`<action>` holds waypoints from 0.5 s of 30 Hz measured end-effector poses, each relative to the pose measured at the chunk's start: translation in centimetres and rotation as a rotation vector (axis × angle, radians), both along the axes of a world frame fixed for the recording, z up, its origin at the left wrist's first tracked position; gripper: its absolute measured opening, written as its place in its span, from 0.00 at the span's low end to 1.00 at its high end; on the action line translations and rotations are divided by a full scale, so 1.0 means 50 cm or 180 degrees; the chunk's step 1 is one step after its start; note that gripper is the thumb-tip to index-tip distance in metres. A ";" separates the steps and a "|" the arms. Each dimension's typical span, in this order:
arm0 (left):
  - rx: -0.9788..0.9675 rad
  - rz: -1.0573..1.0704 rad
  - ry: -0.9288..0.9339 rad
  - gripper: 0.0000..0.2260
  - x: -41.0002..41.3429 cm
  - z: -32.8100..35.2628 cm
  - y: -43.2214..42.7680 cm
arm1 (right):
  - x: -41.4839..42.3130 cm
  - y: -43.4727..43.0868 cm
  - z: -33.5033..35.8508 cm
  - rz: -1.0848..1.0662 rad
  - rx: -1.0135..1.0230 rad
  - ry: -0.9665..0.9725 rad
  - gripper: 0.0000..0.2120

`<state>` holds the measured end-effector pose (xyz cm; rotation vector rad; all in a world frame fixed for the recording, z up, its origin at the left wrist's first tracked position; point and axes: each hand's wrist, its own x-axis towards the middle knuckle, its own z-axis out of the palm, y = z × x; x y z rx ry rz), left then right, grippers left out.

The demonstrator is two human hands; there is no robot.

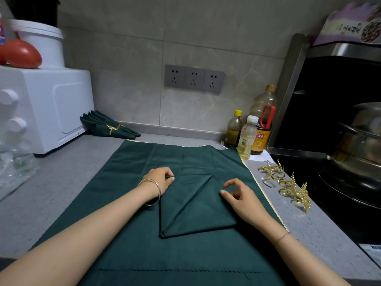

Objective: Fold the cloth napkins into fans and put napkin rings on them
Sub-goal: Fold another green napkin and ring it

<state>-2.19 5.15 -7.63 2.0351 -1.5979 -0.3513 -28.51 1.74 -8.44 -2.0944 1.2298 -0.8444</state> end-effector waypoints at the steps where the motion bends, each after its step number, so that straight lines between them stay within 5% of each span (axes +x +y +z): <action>1: -0.0045 0.0027 -0.0073 0.04 -0.003 0.000 0.000 | 0.003 0.000 0.001 -0.0075 -0.0092 0.0092 0.06; 8: 0.0283 -0.0193 -0.0453 0.30 -0.068 0.014 0.111 | 0.056 -0.018 0.008 -0.0500 -0.0205 0.0119 0.14; 15: 0.0831 -0.0333 -0.0706 0.32 -0.139 -0.019 0.160 | 0.086 -0.026 -0.005 -0.0676 -0.0143 -0.0506 0.10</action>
